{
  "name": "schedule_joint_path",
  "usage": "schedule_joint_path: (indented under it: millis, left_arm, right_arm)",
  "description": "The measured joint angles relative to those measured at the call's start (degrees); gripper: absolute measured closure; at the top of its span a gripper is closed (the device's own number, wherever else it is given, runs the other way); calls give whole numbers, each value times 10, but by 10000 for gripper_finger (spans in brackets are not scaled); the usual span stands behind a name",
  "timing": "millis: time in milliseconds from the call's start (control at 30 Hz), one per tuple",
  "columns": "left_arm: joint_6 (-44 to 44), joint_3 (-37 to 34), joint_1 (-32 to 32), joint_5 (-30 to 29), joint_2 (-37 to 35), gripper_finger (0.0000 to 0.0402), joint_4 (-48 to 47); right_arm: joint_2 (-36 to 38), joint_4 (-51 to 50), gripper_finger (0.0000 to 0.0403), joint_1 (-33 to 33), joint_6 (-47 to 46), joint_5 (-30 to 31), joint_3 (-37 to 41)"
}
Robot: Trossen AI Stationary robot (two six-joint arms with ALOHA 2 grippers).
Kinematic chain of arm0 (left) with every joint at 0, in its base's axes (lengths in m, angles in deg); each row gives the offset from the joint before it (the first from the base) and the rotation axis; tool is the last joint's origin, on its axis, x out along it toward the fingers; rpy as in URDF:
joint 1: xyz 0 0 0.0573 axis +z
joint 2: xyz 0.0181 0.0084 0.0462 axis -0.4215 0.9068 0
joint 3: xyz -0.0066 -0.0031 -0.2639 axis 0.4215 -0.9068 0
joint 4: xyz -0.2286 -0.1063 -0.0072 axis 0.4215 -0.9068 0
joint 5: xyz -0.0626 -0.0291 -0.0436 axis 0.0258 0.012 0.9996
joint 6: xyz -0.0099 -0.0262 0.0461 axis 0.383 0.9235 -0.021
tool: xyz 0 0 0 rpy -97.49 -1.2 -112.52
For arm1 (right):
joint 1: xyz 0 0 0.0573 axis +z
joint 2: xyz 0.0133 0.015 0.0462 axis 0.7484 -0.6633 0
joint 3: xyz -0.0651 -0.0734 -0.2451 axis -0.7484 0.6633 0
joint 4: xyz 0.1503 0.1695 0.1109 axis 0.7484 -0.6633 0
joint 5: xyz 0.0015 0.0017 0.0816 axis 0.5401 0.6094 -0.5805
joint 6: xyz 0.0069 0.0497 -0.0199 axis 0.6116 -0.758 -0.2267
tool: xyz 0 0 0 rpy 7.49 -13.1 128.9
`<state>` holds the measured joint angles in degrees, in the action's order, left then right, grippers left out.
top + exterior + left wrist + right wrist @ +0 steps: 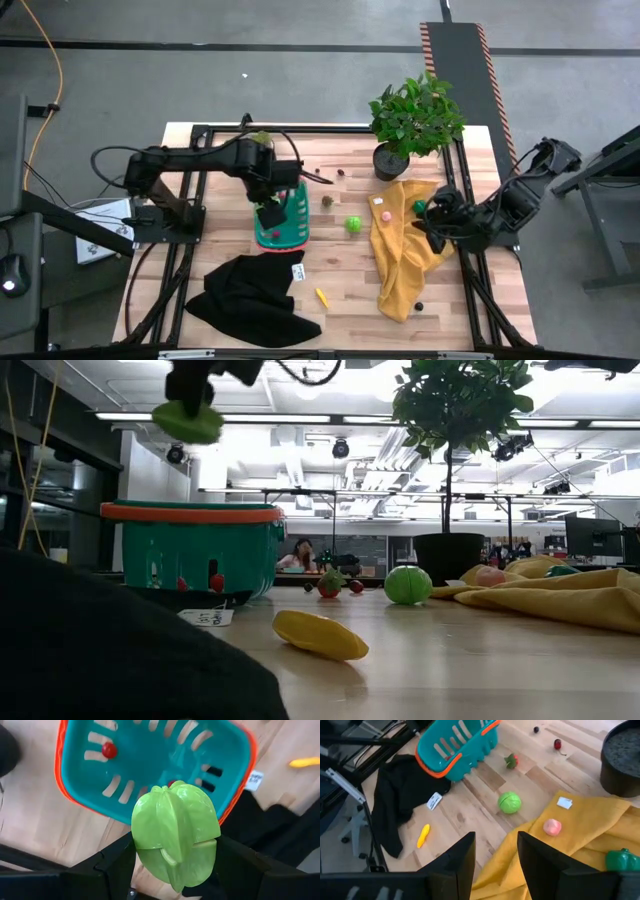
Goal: Pick and placing Produce into tupperware
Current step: Put the green starfruit in the green basket
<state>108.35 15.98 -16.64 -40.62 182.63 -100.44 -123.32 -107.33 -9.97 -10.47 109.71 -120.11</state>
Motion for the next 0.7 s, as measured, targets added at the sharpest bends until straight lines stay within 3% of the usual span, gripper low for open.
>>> schedule_joint_path:
  millis: [233,700]
  left_arm:
    - [-58,-48,0,-20,-14,173,9]
    - [-198,-134,0,-30,-14,173,133]
  right_arm:
    - [0,0,265,-36,3,0,0]
    - [-10,13,265,-84,7,0,0]
